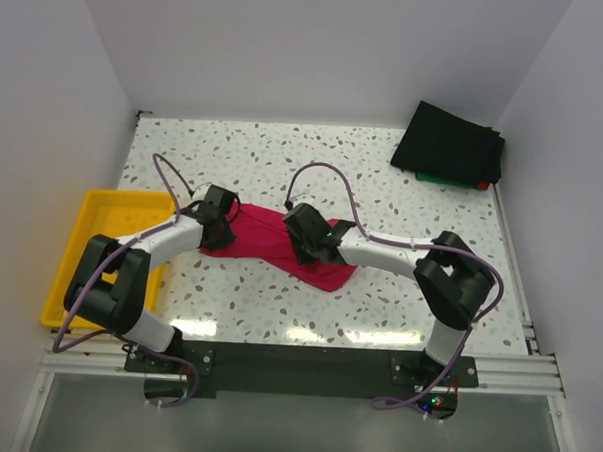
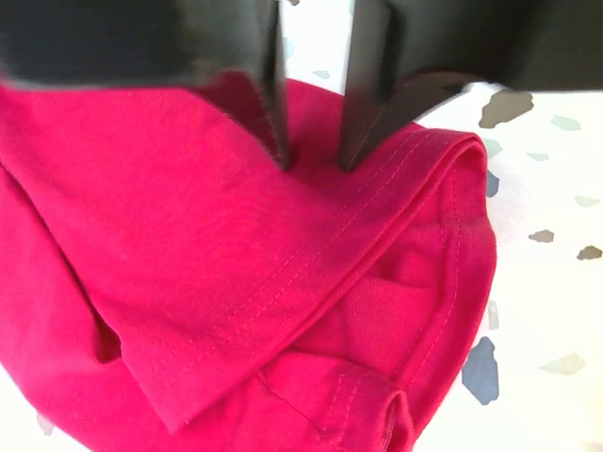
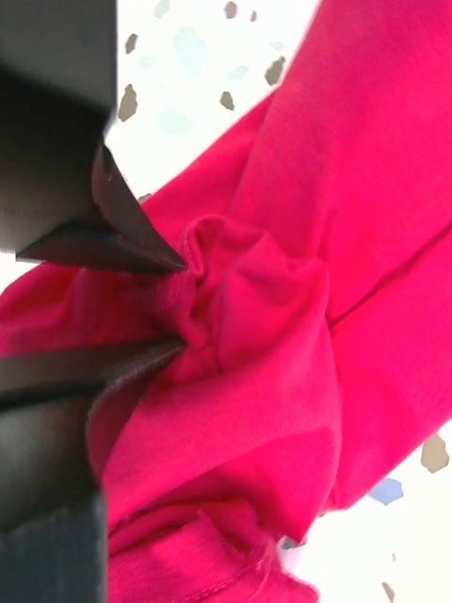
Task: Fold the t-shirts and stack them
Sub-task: Flatten the tshirt out
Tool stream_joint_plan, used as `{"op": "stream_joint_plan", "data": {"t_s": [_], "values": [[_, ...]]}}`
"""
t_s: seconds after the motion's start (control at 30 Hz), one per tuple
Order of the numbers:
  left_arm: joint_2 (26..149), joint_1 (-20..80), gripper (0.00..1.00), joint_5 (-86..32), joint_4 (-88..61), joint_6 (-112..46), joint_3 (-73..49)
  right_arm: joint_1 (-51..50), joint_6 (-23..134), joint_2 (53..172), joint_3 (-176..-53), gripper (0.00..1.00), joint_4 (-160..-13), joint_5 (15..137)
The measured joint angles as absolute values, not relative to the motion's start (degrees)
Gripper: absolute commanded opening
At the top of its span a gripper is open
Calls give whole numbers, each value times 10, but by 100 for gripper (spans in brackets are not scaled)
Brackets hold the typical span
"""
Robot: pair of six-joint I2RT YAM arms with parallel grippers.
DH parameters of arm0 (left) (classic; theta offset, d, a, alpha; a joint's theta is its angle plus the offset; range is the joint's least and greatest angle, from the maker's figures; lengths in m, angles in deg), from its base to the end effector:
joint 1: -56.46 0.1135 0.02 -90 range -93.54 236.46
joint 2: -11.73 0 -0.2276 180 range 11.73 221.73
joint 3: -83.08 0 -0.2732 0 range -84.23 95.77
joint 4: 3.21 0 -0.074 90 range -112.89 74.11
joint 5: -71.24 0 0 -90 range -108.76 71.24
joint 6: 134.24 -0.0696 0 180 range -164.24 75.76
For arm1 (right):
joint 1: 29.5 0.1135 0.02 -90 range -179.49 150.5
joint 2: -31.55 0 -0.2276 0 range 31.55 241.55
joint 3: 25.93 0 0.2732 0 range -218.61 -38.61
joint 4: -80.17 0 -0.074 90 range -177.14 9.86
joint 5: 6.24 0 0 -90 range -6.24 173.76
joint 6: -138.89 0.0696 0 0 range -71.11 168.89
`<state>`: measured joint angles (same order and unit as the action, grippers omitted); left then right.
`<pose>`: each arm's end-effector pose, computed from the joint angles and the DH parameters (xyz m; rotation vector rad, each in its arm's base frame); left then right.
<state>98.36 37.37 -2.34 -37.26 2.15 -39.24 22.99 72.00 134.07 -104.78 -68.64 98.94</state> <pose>0.2990 -0.0827 0.0830 -0.6996 2.4998 -0.0220 0.2585 0.3068 0.1106 -0.5301 2.4368 0.2212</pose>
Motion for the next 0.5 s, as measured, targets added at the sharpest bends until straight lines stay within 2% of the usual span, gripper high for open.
{"op": "stream_joint_plan", "data": {"t_s": [0.03, 0.07, 0.13, 0.17, 0.23, 0.5], "values": [[984, 374, 19, -22, -372, 20, -393, 230, 720, 1340, -1048, 25, -683, 996], [984, 374, 9, -20, -371, 21, -393, 230, 720, 1338, -1047, 20, -680, 1003], [984, 374, 4, -19, -370, 20, -393, 228, 726, 1328, -1044, 9, -670, 1017], [984, 374, 0, -19, -370, 19, -392, 225, 725, 1317, -1040, 7, -665, 1024], [984, 374, 0, -19, -370, 17, -392, 213, 729, 1284, -1032, 4, -651, 1027], [973, 374, 0, -19, -378, 16, -391, 82, 736, 1088, -991, 2, -608, 1047]]}}
